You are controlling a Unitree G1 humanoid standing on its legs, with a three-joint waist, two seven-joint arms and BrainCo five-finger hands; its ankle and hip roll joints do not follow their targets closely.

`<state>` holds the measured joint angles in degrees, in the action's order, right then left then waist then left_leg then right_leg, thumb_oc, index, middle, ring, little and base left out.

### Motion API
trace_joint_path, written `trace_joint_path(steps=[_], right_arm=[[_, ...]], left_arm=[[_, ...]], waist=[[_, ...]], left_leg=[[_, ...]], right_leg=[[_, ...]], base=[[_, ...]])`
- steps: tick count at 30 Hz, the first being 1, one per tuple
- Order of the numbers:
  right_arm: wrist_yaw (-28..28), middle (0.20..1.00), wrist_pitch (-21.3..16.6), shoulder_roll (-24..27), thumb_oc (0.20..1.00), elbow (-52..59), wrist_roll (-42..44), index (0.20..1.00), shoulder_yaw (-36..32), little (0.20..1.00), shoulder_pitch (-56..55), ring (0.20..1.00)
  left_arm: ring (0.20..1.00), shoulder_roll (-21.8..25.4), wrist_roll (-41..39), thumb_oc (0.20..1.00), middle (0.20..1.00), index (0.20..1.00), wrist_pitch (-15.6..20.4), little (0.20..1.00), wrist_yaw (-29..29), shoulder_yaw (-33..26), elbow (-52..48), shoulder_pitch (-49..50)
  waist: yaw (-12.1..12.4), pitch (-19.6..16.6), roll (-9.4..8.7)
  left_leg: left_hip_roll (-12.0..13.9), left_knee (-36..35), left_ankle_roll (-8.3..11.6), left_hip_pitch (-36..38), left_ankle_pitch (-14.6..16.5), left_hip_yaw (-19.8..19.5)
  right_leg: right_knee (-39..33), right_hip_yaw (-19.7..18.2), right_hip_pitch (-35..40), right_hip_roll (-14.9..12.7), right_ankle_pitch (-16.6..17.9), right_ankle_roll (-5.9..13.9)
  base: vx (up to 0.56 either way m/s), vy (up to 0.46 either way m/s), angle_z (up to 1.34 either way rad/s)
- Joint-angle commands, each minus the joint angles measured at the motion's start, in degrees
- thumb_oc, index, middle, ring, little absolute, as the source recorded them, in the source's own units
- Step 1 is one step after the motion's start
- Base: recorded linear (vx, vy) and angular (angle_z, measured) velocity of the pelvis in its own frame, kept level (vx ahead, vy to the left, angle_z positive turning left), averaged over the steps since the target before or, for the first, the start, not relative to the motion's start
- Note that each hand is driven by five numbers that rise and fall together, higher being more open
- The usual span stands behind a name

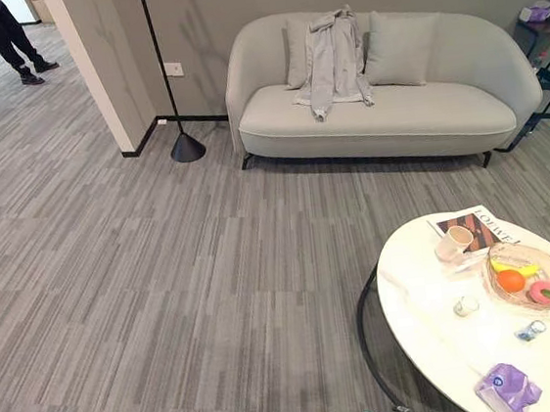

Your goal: Hang the clothes on the sofa on the clothes rack.

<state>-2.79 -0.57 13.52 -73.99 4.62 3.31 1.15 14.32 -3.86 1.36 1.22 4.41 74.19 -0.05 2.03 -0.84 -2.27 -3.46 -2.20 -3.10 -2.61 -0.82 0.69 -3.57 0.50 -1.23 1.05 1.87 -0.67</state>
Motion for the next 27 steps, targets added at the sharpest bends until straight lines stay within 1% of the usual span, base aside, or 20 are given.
trace_joint_path(steps=[1, 6, 9, 14, 17, 18, 20, 21, 25, 26, 27], right_arm=[[-0.18, 1.0, -0.85, 0.36, 1.0, -1.35, 0.69, 1.0, -2.05, 1.0, 1.47, 1.0], [0.07, 1.0, -1.0, 0.23, 1.0, -1.97, 0.82, 1.0, -1.85, 1.0, 1.59, 1.0], [0.03, 1.0, -0.77, 0.21, 1.0, -2.16, 0.71, 1.0, -1.64, 1.0, 1.99, 1.0], [0.11, 1.0, -0.46, 0.3, 1.0, -2.33, 0.61, 1.0, -1.48, 1.0, 2.76, 1.0], [0.13, 1.0, -0.15, 0.42, 1.0, -2.3, 0.22, 1.0, -0.95, 1.0, 3.64, 1.0], [0.16, 1.0, -0.13, 0.64, 1.0, -1.84, 0.25, 1.0, -0.92, 1.0, 4.06, 1.0], [0.15, 1.0, -0.03, 1.13, 1.0, -1.18, 0.22, 1.0, -0.71, 1.0, 4.84, 1.0], [0.15, 1.0, -0.03, 1.13, 1.0, -1.19, 0.22, 1.0, -0.72, 1.0, 4.85, 1.0], [0.09, 1.0, 0.08, 1.85, 1.0, -0.9, -0.12, 1.0, -0.36, 1.0, 5.19, 1.0], [0.1, 1.0, 0.02, 1.93, 1.0, -1.06, -0.08, 1.0, -0.41, 1.0, 4.99, 1.0], [0.1, 1.0, 0.02, 1.94, 1.0, -1.07, -0.08, 1.0, -0.41, 1.0, 4.99, 1.0]], left_arm=[[1.0, 0.76, -1.4, 1.0, 1.0, 1.0, 1.21, 1.0, 0.61, -0.48, -0.31, -2.91], [1.0, 1.1, -1.12, 1.0, 1.0, 1.0, 1.34, 1.0, -0.3, -0.2, 0.23, -3.76], [1.0, 0.94, -0.32, 1.0, 1.0, 1.0, 1.17, 1.0, -0.25, 0.85, 0.86, -4.42], [1.0, 1.52, 0.79, 1.0, 1.0, 1.0, 0.94, 1.0, -0.97, 1.92, 1.63, -5.51], [1.0, 1.88, 1.45, 1.0, 1.0, 1.0, 0.78, 1.0, -0.81, 3.01, 2.06, -6.08], [1.0, 2.09, 1.5, 1.0, 1.0, 1.0, 0.73, 1.0, -0.72, 3.23, 1.86, -6.31], [1.0, 2.34, 1.56, 1.0, 1.0, 1.0, 0.57, 1.0, -0.53, 3.25, 1.47, -6.73], [1.0, 2.34, 1.56, 1.0, 1.0, 1.0, 0.57, 1.0, -0.53, 3.25, 1.47, -6.73], [1.0, 2.2, 1.81, 1.0, 1.0, 1.0, 0.54, 1.0, -0.63, 3.11, 1.72, -6.98], [1.0, 2.0, 1.62, 1.0, 1.0, 1.0, 0.42, 1.0, -0.62, 2.5, 1.74, -6.92], [1.0, 2.0, 1.63, 1.0, 1.0, 1.0, 0.42, 1.0, -0.62, 2.5, 1.74, -6.93]], waist=[[1.21, 0.6, 0.08], [1.25, 0.64, -0.07], [0.96, 1.18, 0.43], [0.87, 1.95, 0.74], [0.72, 2.9, 1.17], [0.74, 3.42, 1.43], [1.06, 4.74, 2.28], [1.08, 4.75, 2.27], [0.53, 7.71, 4.28], [0.4, 8.77, 5.12], [0.4, 8.8, 5.13]], left_leg=[[2.2, -2.8, 3.15, 2.33, 0.71, -5.06], [1.84, -2.8, 3.04, 2.05, 0.87, -5.37], [1.74, -2.8, 2.98, 2.06, 0.76, -5.27], [1.6, -2.8, 2.97, 2.15, 0.47, -5.28], [1.37, -2.8, 2.89, 2.29, 0.13, -5.39], [1.15, -2.8, 2.84, 2.24, -0.38, -5.45], [1.07, -2.8, 2.79, 2.53, -1.13, -5.94], [1.06, -2.8, 2.79, 2.52, -1.13, -5.92], [1.72, -2.8, 3.05, 4.36, -2.11, -6.34], [2.21, -2.8, 3.17, 5.14, -2.2, -6.49], [2.22, -2.8, 3.17, 5.18, -2.18, -6.49]], right_leg=[[-1.43, -3.89, -1.94, -2.71, 4.61, 1.93], [-1.43, -4.24, -2.29, -2.63, 4.72, 1.79], [-1.43, -4.37, -2.38, -2.98, 4.8, 1.64], [-1.43, -4.4, -2.5, -3.35, 4.92, 1.5], [-0.02, -4.92, -2.94, -3.59, 4.96, 1.37], [1.64, -5.29, -3.35, -3.78, 4.82, 1.24], [7.22, -6.01, -5.53, -3.86, 4.71, 0.95], [7.3, -6.03, -5.58, -3.86, 4.67, 0.95], [18.16, -7.04, -9.85, -2.12, 5.09, 0.68], [20.91, -6.91, -11.41, -1.38, 5.05, 0.66], [20.95, -6.91, -11.39, -1.37, 5.02, 0.66]], base=[[0.0, 0.0, 0.0], [0.0, 0.01, -0.01], [0.01, 0.067, -0.04], [0.01, 0.066, -0.08], [0.01, 0.107, -0.06], [0.0, 0.172, -0.08], [-0.01, 0.16, -0.27], [0.0, 0.105, -0.42], [0.02, 0.157, -0.08], [0.05, 0.115, -0.16], [0.11, 0.086, -0.05]])
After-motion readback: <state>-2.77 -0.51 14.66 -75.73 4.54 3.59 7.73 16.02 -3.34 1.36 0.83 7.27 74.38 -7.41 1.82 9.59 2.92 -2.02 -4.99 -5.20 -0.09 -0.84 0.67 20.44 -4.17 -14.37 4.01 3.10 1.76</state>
